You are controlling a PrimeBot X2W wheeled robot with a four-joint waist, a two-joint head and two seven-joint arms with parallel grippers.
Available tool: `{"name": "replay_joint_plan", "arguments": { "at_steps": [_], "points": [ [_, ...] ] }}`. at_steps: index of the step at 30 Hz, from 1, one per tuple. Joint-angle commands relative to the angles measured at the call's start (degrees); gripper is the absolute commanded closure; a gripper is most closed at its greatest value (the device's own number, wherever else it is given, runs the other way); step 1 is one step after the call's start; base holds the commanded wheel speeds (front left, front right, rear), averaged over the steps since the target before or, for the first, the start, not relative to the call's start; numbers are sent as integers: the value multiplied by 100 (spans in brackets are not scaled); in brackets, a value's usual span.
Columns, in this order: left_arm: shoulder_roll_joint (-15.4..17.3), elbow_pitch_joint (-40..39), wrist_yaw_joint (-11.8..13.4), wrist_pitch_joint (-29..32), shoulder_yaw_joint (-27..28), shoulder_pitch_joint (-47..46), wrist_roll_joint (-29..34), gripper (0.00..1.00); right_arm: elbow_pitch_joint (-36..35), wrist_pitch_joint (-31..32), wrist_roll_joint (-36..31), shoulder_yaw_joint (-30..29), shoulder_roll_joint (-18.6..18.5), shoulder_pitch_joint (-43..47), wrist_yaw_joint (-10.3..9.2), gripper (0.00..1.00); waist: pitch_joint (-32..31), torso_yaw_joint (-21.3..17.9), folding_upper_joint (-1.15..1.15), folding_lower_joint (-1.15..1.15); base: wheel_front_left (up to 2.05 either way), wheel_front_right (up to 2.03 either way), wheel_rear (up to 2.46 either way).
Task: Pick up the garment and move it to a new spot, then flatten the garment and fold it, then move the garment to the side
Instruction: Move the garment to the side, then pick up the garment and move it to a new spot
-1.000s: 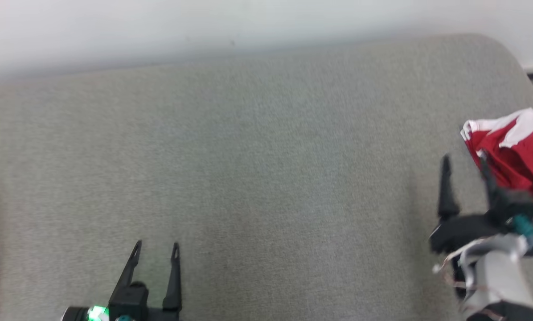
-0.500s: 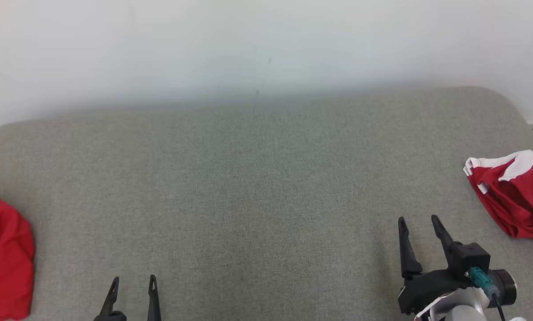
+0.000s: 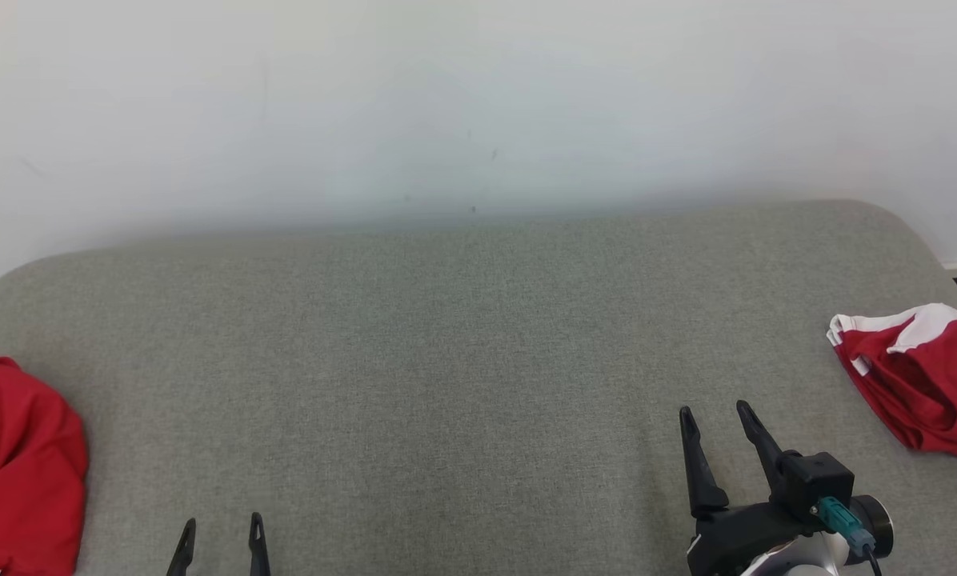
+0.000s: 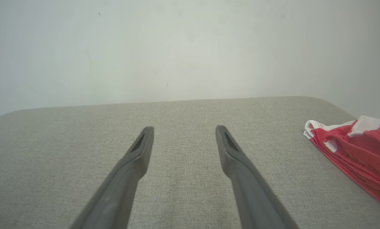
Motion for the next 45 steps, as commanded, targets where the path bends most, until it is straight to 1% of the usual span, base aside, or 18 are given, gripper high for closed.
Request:
{"name": "replay_joint_plan", "arguments": {
  "at_steps": [1, 15, 19, 23, 24, 30, 37, 45],
  "points": [
    [-17, -20, -23, -16, 36, 57, 26, 0, -27, 0, 43, 23, 13, 74, 4, 0, -24, 1, 0, 1, 0, 0, 0],
    [-34, -61, -36, -16, 139, 80, 55, 0, -22, 0, 125, 50, 13, 110, 4, 0, 23, -7, 0, 1, 0, 0, 0],
    [-34, -66, -33, -16, 149, 47, 48, 0, -21, 0, 149, 55, 15, 125, 4, 0, 54, 92, 0, 1, 0, 0, 0],
    [-35, -64, -22, -16, 171, 21, 35, 0, 37, 0, 163, 101, 15, 167, 4, 0, 84, 304, 0, 1, 0, 0, 0],
    [-35, -64, -22, -16, 171, 21, 35, 0, 37, 0, 163, 101, 15, 167, 4, 0, 84, 304, 0, 1, 0, 0, 0],
    [-36, -70, -46, -16, 222, 75, 84, 0, 67, 0, 240, 263, 15, 210, 4, 0, 122, 753, 0, 1, 0, 0, 0],
    [-34, -85, -53, -16, 360, 164, 98, 0, 63, 0, 259, 431, 15, 216, 4, 0, 143, 1428, 0, 1, 0, 0, 0],
    [-33, -93, -144, -16, 444, 183, 180, 0, 74, -1, 348, 634, 14, 256, 4, 0, 118, 2237, 0, 1, 0, 0, 0]
  ]
}}
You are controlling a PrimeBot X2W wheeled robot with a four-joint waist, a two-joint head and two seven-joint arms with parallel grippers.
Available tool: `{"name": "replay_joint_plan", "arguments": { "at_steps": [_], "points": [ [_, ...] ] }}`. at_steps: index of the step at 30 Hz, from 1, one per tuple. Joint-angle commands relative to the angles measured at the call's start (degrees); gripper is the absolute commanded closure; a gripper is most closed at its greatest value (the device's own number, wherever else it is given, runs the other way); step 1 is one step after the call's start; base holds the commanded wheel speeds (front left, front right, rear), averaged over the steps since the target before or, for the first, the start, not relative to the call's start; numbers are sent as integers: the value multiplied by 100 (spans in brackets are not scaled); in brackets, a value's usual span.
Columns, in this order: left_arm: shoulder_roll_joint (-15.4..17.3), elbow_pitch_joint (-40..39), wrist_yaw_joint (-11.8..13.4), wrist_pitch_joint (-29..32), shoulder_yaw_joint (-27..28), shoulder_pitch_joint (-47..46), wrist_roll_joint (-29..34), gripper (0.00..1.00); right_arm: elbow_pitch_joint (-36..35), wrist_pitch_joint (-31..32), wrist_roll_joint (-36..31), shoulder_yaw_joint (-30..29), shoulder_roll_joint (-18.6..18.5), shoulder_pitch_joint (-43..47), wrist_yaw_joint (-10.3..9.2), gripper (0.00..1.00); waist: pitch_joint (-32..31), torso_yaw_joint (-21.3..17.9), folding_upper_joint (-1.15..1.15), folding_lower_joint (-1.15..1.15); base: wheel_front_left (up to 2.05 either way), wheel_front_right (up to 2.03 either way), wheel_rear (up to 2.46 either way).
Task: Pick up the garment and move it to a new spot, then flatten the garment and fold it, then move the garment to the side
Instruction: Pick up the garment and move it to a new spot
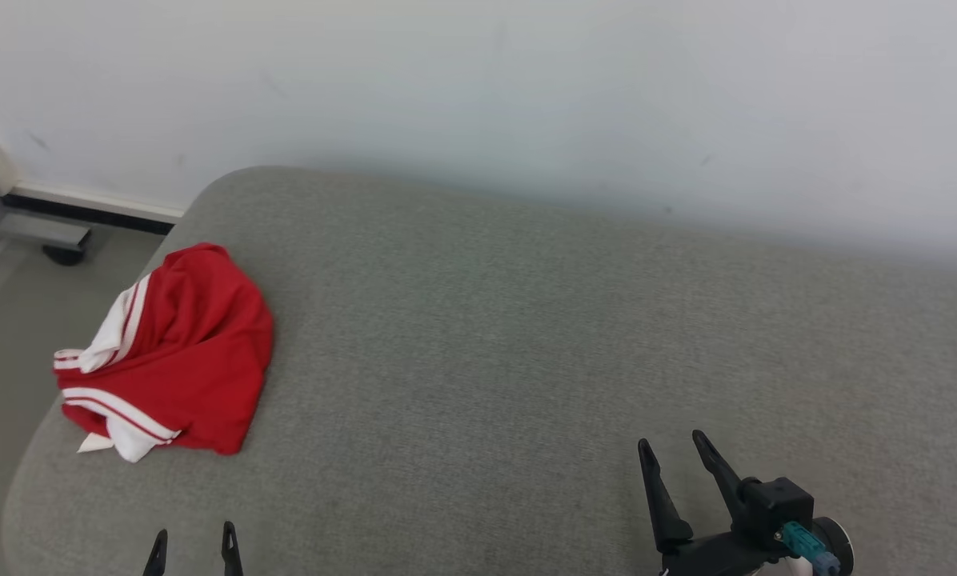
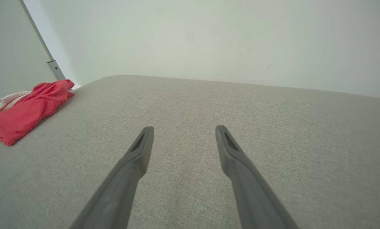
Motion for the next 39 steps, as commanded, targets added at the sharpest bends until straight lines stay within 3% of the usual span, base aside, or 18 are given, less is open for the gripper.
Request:
{"name": "replay_joint_plan", "arguments": {
  "at_steps": [1, 9, 15, 26, 39],
  "points": [
    [-6, -13, -21, -16, 23, 51, 46, 0, 7, 0, 38, 41, 13, 43, 4, 0, -12, 603, 0, 0, 0, 0, 0],
    [37, -26, -39, -16, 111, 163, 87, 0, 58, 0, 148, 200, 13, 78, 4, 0, -24, 1309, 0, 0, 0, 0, 0],
    [23, -141, 30, -16, 270, 249, -13, 0, 84, 0, 91, 377, 7, -116, 4, 0, 140, 1401, 0, 0, 0, 0, 0],
    [1, -40, -7, -16, 290, 139, -83, 0, 60, 0, -19, 258, 8, -70, 4, 0, 211, 1312, 0, 0, 0, 0, 0],
    [124, 280, -566, -16, 716, -716, -413, 0, -99, 0, -338, 52, 4, -274, 4, 0, 732, 772, 0, 0, 0, 0, 0]
  ]
}}
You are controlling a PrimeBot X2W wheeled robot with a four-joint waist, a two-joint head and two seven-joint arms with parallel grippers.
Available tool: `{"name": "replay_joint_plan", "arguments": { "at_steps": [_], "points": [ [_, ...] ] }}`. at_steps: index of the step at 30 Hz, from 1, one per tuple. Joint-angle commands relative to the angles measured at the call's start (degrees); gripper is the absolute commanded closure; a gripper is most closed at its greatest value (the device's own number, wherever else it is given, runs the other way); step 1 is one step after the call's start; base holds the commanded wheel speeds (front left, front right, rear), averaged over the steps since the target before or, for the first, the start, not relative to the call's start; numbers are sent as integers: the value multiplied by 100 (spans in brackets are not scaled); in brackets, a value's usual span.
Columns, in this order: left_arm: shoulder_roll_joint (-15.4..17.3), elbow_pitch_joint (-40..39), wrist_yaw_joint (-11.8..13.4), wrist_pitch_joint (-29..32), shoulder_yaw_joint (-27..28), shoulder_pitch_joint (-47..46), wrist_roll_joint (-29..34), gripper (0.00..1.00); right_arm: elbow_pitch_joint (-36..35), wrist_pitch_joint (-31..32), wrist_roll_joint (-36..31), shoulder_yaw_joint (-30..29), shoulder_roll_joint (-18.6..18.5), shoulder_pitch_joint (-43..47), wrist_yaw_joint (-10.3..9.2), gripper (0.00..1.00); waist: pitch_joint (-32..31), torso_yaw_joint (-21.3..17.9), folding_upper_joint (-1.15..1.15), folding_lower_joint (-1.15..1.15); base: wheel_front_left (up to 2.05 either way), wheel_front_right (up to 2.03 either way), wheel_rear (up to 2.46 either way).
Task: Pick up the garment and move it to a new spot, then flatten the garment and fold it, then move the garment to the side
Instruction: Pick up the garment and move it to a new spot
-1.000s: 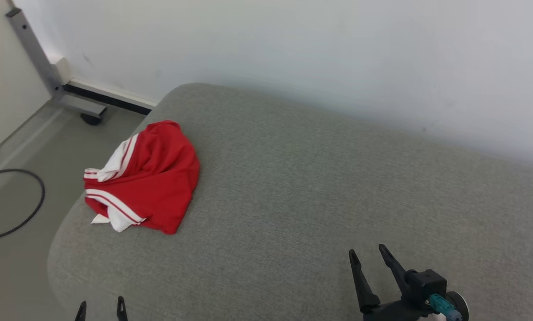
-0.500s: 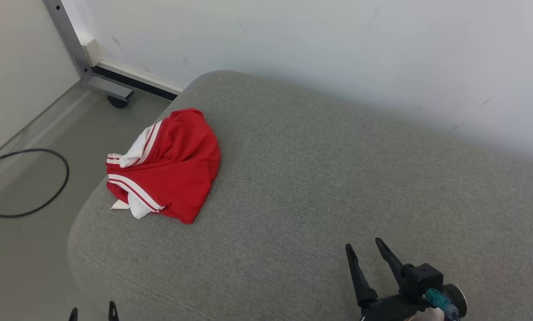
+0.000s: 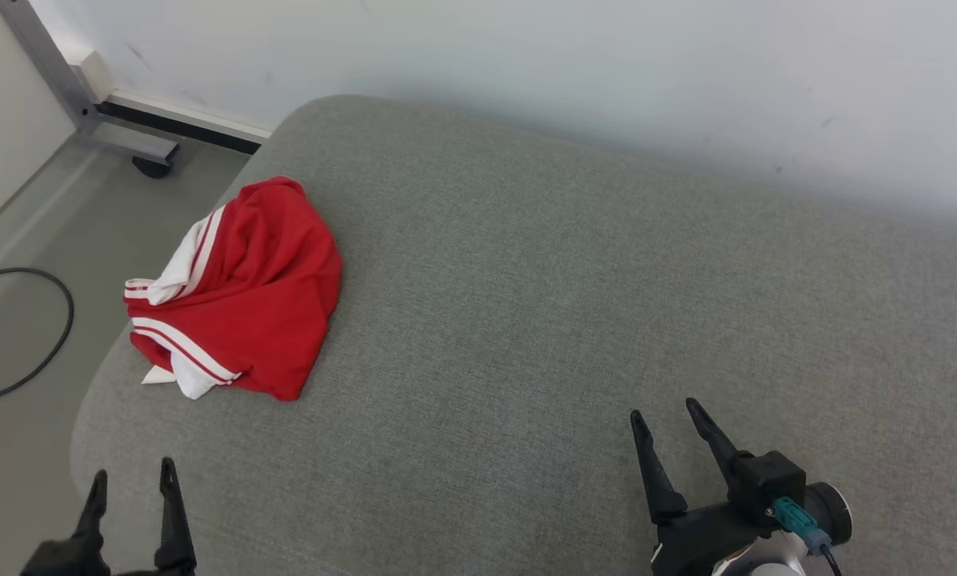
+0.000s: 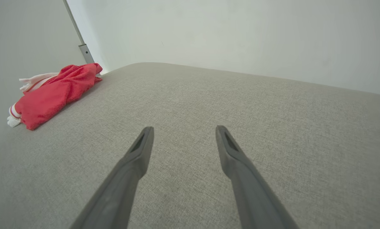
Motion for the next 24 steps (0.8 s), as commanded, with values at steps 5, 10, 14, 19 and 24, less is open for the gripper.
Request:
{"name": "replay_joint_plan", "arguments": {
  "at_steps": [5, 10, 14, 19, 24],
  "points": [
    [211, 249, -97, -16, 25, -628, 33, 0, -153, -1, -90, -22, -92, -136, 4, 0, 416, -356, 0, 0, 0, 0, 0],
    [483, 627, -169, -16, 65, -1331, -146, 0, -293, 0, -100, 15, -277, -294, 4, 0, 764, -629, 0, 0, 0, 0, 0],
    [650, 987, -192, -16, 53, -1772, -232, 0, -396, 0, -91, 18, -411, -379, 4, 0, 989, -805, 0, 0, 0, 0, 0],
    [919, 1871, -182, 34, 81, -2331, -633, 0, -539, -1, -83, -68, -538, -515, 4, 0, 1208, -1040, 0, 0, 0, 0, 0],
    [1274, 2563, -185, 150, -163, -2749, -1031, 0, -692, -1, -88, -136, -657, -629, 4, 0, 1372, -1289, 0, 0, 0, 0, 0]
  ]
}}
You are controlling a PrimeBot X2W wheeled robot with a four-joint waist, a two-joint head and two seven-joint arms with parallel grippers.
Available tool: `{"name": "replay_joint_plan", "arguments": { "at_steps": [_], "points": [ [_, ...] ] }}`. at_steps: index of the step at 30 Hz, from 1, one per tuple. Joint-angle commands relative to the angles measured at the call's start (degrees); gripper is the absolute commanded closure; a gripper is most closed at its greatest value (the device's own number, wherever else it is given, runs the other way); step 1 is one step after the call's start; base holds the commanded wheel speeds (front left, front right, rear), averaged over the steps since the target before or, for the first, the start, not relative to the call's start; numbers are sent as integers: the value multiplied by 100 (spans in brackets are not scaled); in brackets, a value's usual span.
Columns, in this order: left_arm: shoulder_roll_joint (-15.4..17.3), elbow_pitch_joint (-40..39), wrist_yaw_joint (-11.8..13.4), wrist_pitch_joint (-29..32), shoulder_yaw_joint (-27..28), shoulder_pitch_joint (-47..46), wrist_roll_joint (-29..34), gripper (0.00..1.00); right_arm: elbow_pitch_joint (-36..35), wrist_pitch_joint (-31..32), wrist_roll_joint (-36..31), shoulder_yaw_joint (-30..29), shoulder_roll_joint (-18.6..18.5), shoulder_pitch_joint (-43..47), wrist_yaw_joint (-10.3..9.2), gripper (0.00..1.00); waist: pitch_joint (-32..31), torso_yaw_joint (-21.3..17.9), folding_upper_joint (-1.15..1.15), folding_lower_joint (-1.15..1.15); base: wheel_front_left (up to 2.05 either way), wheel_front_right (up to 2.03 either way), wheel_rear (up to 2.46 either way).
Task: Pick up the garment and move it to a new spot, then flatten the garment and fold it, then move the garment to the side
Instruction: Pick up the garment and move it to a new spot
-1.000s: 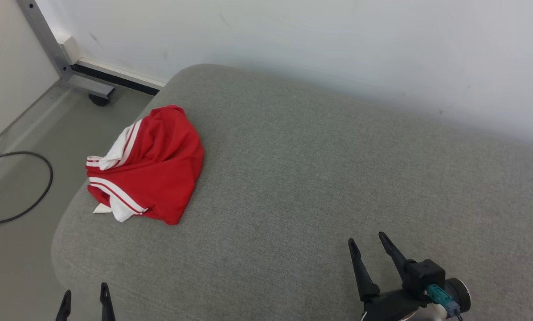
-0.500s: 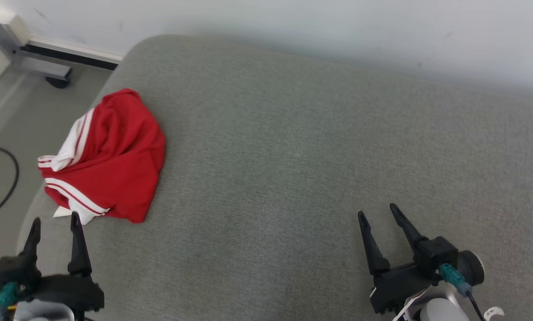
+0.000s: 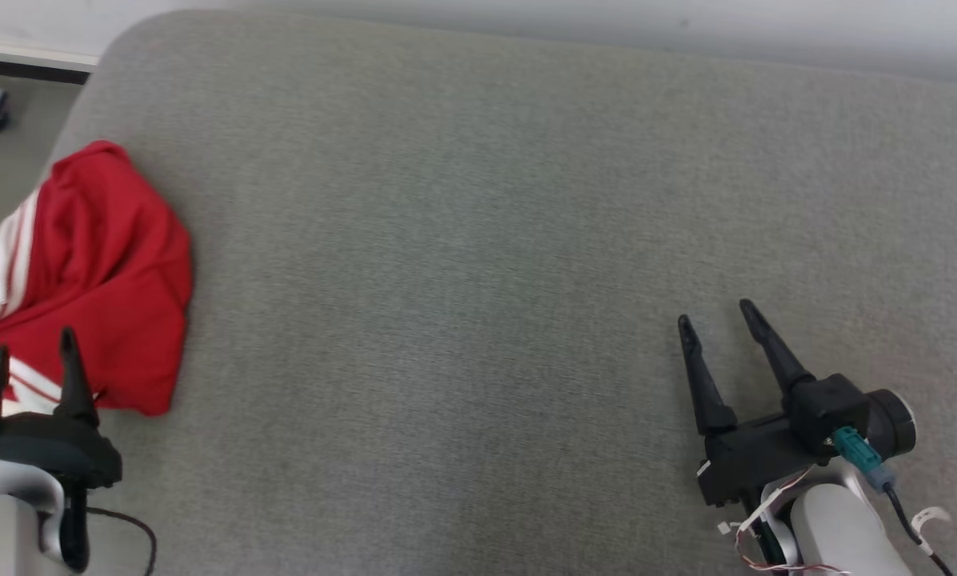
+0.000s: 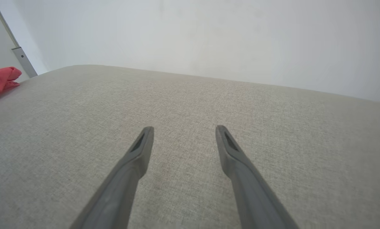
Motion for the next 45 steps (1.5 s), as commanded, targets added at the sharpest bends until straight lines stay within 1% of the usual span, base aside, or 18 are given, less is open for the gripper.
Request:
{"name": "replay_joint_plan", "arguments": {
  "at_steps": [1, 2, 4, 9, 14, 16, 17, 18, 19, 24, 27, 30, 34, 37, 42, 45],
  "points": [
    [128, 192, 10, 86, -23, -102, -119, 0, -44, 0, -12, -9, -38, -63, 4, 0, 225, -276, -1, -1, 0, 0, 0],
    [209, 327, 11, 136, -36, -172, -211, 0, -71, -1, -1, -6, -37, -88, 4, 0, 254, -331, -1, -1, 0, 0, 0],
    [271, 460, 11, 193, -60, -237, -294, 0, -100, -1, 1, -21, -55, -103, 4, 0, 279, -375, -1, -1, 0, 0, 0],
    [466, 1106, 10, 648, -186, -535, -514, 0, -155, 0, 28, -89, -116, -77, 4, 0, 401, -566, -1, -1, 0, 0, 0],
    [477, 1661, 10, 1146, -277, -730, -640, 0, -140, -1, 49, -127, -126, -95, 4, 0, 449, -663, -1, -1, 0, 0, 0],
    [426, 1818, 11, 1146, -273, -747, -679, 0, -120, 0, 53, -140, -108, -86, 4, 0, 422, -689, -1, -1, 0, 0, 0],
    [411, 1878, 8, 1140, -292, -752, -680, 12, -112, 0, 52, -140, -94, -73, 4, 0, 404, -698, -1, -1, 0, 0, 0],
    [383, 1949, 8, 1172, -323, -758, -687, 71, -106, 0, 49, -138, -74, -61, 4, 0, 379, -708, -1, -1, 0, 0, 0],
    [367, 2001, 8, 1190, -325, -750, -716, 100, -92, 0, 45, -133, -57, -50, 4, 0, 354, -717, -1, -1, 0, 0, 0],
    [426, 2059, 7, 1051, -453, -778, -709, 100, -31, 0, 37, -135, 45, -24, 4, 0, 172, -757, -1, -1, 0, 0, 0],
    [487, 1881, 5, 941, -623, -884, -709, 100, 22, 0, 46, -120, 119, 19, 4, 0, 4, -797, -1, -1, 0, 0, 0],
    [479, 1625, 6, 888, -876, -1052, -758, 100, 77, 0, 68, -133, 198, 55, 4, 0, -173, -847, -1, -1, 0, 0, 0],
    [451, 1234, 8, 898, -1337, -1089, -891, 100, 135, 0, 93, -113, 333, 121, 4, 0, -412, -991, -1, -1, 0, 0, 0],
    [362, 876, 7, 887, -1717, -1140, -1055, 100, 188, 0, 116, -125, 406, 151, 4, 0, -563, -1139, -1, -1, 0, 0, 0],
    [277, 424, 7, 810, -2322, -1157, -1402, 100, 234, 0, 160, -140, 530, 148, 4, 0, -733, -1472, -1, -1, 0, 0, 0],
    [130, 246, 7, 698, -2675, -1150, -1578, 100, 257, 0, 206, -171, 572, 187, 4, 0, -802, -1705, -1, -1, 0, 0, 0]
  ]
}}
